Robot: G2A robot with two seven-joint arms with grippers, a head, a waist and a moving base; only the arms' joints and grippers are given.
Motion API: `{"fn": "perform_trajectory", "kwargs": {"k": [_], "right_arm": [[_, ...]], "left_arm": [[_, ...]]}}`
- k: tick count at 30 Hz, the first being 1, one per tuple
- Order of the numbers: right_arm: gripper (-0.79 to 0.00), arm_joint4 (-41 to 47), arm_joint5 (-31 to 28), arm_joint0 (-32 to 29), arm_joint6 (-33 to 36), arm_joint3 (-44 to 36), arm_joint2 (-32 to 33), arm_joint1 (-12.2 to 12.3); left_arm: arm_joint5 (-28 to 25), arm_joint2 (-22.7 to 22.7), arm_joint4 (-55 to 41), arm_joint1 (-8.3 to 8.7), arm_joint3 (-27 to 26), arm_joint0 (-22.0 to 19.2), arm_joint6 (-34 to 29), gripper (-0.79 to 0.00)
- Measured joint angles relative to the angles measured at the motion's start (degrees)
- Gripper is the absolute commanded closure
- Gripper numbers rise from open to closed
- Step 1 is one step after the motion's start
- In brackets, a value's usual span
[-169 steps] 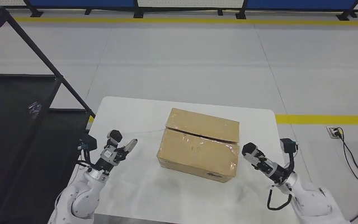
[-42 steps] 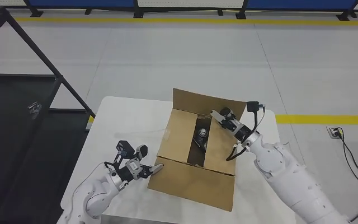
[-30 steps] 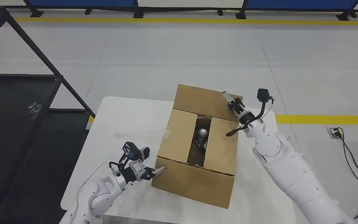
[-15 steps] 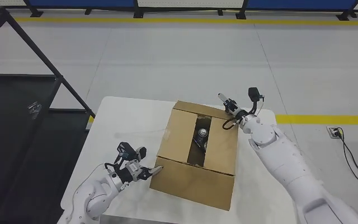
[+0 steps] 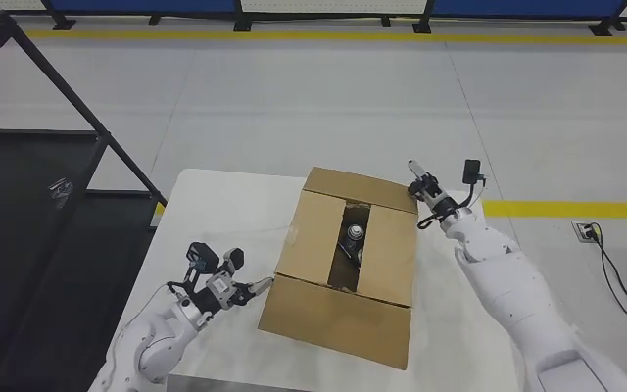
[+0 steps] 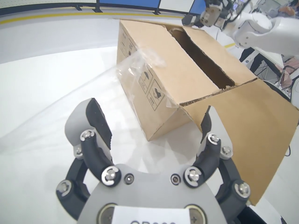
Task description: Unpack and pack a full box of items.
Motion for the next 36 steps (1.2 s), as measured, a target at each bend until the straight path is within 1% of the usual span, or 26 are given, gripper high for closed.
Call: {"fn": "perform_trajectory", "kwargs": {"k": [3, 6, 7, 9, 15, 21, 25, 29, 33, 36], "right_arm": [[-0.785, 2.97, -4.82, -2.25, 5.20, -0.10, 3.13, 1.77], [-0.785, 4.52, -7.65, -4.72, 9.16, -1.38, 5.80, 3.51], [-0.785, 4.88, -7.79, -5.49, 10.58, -2.03, 6.46, 3.98], [-0.785, 4.99, -6.81, -6.98, 13.52, -3.67, 7.72, 4.97], [-0.785, 2.98, -3.14, -10.84, 17.38, -10.42, 9.70, 6.71], [-0.785, 2.05, -2.71, -15.43, 21.86, -17.60, 12.48, 8.50], [-0.785, 0.89, -1.14, -18.47, 21.09, -21.78, 15.14, 9.73], [-0.785, -1.68, 3.61, -20.91, 17.89, -25.53, 17.45, 10.71], [-0.785, -1.30, 6.31, -23.58, 20.47, -30.19, 18.51, 11.24], [-0.785, -1.82, 7.90, -24.49, 21.97, -32.54, 18.43, 11.33]], "left_arm": [[-0.35, -2.34, -3.23, 0.29, -0.22, 0.40, 0.13, -0.785], [-0.20, -4.31, -5.59, 0.55, -0.50, 0.67, -0.26, -0.785], [0.00, -4.74, -5.91, 0.62, -0.60, 0.71, -0.41, -0.785], [0.38, -5.36, -6.24, 0.72, -0.86, 0.76, -0.59, -0.785], [0.82, -5.73, -6.54, 0.83, -1.29, 0.88, -0.41, -0.785], [1.21, -5.85, -6.21, 0.92, -1.14, 1.21, -0.17, -0.785], [1.33, -5.82, -6.31, 0.96, -1.01, 1.16, -0.16, -0.785], [1.32, -5.66, -6.50, 0.97, -0.90, 0.87, -0.15, -0.785], [1.13, -5.47, -6.48, 1.00, -0.61, 0.62, -0.07, -0.785], [1.23, -5.38, -6.50, 1.01, -0.35, 0.49, 0.11, -0.785]]}}
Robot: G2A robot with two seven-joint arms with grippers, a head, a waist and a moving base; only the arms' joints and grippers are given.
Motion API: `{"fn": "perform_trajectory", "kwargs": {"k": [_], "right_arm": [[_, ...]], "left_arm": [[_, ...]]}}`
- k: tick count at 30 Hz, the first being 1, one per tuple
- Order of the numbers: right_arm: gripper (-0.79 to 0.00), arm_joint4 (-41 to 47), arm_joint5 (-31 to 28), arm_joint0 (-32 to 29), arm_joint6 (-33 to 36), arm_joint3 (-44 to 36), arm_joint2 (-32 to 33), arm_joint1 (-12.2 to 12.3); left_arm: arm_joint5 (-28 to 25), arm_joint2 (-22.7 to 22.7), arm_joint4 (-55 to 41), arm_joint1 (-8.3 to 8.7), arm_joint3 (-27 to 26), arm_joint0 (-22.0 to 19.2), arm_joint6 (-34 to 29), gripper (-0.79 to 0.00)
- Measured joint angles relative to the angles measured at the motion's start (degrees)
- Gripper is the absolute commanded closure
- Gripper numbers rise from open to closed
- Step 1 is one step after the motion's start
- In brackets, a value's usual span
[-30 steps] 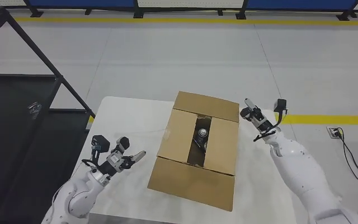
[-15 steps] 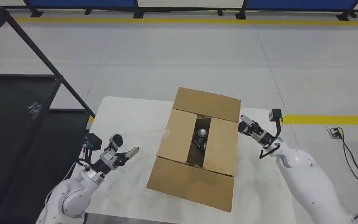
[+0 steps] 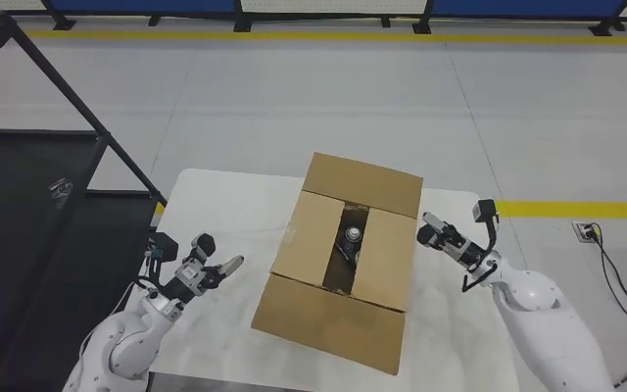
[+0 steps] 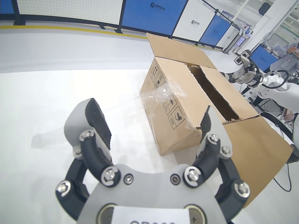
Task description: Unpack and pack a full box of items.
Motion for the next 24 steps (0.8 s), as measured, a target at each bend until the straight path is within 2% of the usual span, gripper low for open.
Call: {"fn": "perform_trajectory", "kwargs": {"k": [9, 20, 24], "right_arm": [[-0.785, 0.25, 1.90, 1.01, 1.49, -1.89, -1.70, -0.75], [-0.785, 0.48, 2.87, 6.28, 0.80, 1.55, -6.28, -3.03], [-0.785, 1.42, 2.35, 8.26, -1.70, 4.03, -7.40, -4.07]], "left_arm": [[-0.10, -1.03, -0.38, 0.23, 0.32, 0.28, 0.48, -0.785], [1.03, -1.33, 1.29, 0.40, 0.49, 1.54, 1.01, -0.785], [1.09, -1.64, 1.76, 0.51, 0.75, 2.09, 0.89, -0.785]]}}
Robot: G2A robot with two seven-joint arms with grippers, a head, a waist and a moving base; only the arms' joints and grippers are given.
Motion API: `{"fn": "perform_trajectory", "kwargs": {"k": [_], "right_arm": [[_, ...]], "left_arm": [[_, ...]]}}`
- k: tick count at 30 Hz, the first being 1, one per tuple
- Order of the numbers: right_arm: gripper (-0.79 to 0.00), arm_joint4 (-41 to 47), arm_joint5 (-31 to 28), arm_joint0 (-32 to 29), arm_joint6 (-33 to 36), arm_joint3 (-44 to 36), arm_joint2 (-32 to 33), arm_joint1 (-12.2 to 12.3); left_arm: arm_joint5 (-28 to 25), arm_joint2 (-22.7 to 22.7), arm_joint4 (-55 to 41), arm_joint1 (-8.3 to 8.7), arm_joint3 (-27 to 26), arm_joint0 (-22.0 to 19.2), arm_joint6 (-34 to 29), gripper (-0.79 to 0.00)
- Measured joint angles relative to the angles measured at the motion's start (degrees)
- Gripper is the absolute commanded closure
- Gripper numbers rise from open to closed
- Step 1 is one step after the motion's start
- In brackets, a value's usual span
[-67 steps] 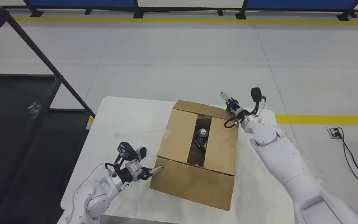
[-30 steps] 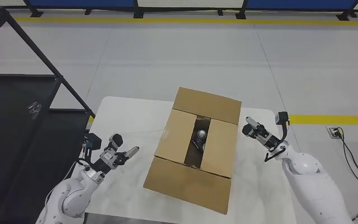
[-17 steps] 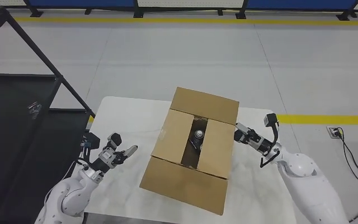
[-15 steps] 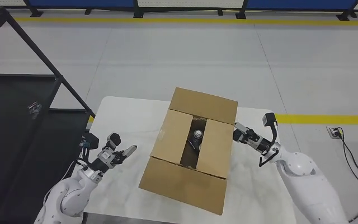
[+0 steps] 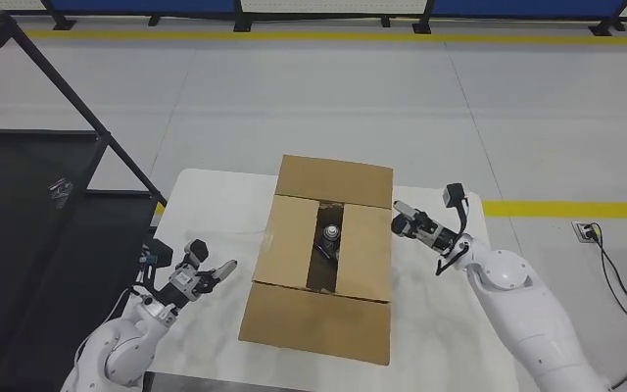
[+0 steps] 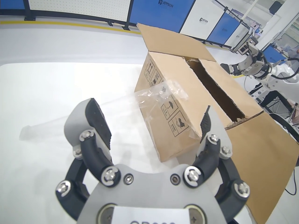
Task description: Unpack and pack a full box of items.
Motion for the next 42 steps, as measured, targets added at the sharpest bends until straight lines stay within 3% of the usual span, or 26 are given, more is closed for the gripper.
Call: {"fn": "perform_trajectory", "kwargs": {"k": [6, 10, 14, 21, 30, 42], "right_arm": [[-0.785, 3.46, -4.91, 0.53, -3.56, 0.93, 1.82, -0.52], [-0.785, 5.61, -7.60, -0.89, -1.45, -2.81, 2.90, -0.44], [-0.785, 6.09, -4.90, -1.25, 1.95, -6.95, 0.89, -0.99], [-0.785, 1.53, 1.68, 2.31, 3.54, -9.24, -8.77, -4.10], [-0.785, -0.14, 6.12, 7.68, 5.06, -3.13, -17.36, -8.29], [-0.785, 3.11, 7.17, 12.77, 4.95, 7.95, -22.43, -13.84]], "left_arm": [[2.02, 0.36, 3.25, 0.06, 0.61, 0.58, 0.19, -0.785], [2.51, 1.15, 3.28, -0.09, 0.37, 0.72, 1.19, -0.785], [4.45, 1.90, 3.17, -0.32, -0.18, 0.44, 2.24, -0.785], [9.02, 3.59, 2.47, -0.93, -0.71, -0.06, 4.51, -0.785], [10.06, 3.39, 1.52, -1.16, -1.44, 0.40, 6.37, -0.785], [7.76, 2.29, 2.32, -0.99, -5.02, 2.46, 6.75, -0.785]]}}
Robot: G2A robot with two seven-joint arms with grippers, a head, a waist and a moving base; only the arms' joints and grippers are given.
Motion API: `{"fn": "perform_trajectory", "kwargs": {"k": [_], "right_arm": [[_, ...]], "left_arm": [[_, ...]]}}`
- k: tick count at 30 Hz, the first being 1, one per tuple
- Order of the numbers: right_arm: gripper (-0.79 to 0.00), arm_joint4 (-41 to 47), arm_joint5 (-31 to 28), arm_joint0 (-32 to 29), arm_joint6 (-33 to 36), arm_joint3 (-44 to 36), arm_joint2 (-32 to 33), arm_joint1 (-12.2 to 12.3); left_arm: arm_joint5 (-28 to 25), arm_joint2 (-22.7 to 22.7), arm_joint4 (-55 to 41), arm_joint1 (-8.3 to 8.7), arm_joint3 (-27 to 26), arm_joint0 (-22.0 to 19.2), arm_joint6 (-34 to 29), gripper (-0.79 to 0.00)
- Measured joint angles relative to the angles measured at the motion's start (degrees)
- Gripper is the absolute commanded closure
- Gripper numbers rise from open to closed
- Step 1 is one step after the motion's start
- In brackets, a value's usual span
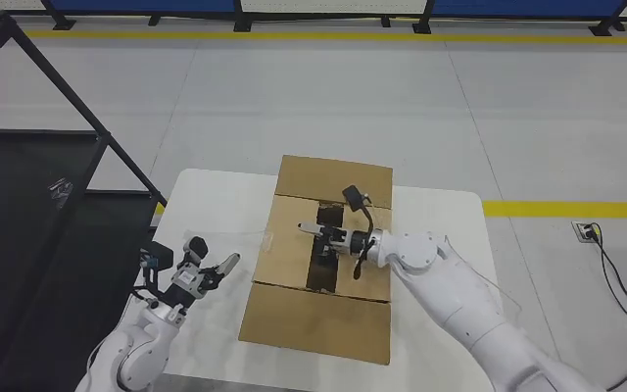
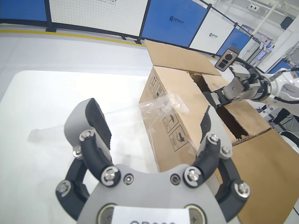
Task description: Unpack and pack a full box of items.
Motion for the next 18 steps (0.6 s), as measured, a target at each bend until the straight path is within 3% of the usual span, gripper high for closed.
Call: {"fn": "perform_trajectory", "kwargs": {"k": [9, 18], "right_arm": [[-0.785, 6.27, -4.22, 2.48, 3.71, 4.93, 0.87, -2.73], [-0.785, 8.39, -7.15, 3.64, 4.01, 3.50, 1.53, -4.70]], "left_arm": [[-6.47, -1.24, -0.29, 0.52, -3.56, 2.73, -2.21, -0.785], [-11.40, -2.02, 0.68, 1.16, -6.09, 3.88, -6.88, -0.785]]}}
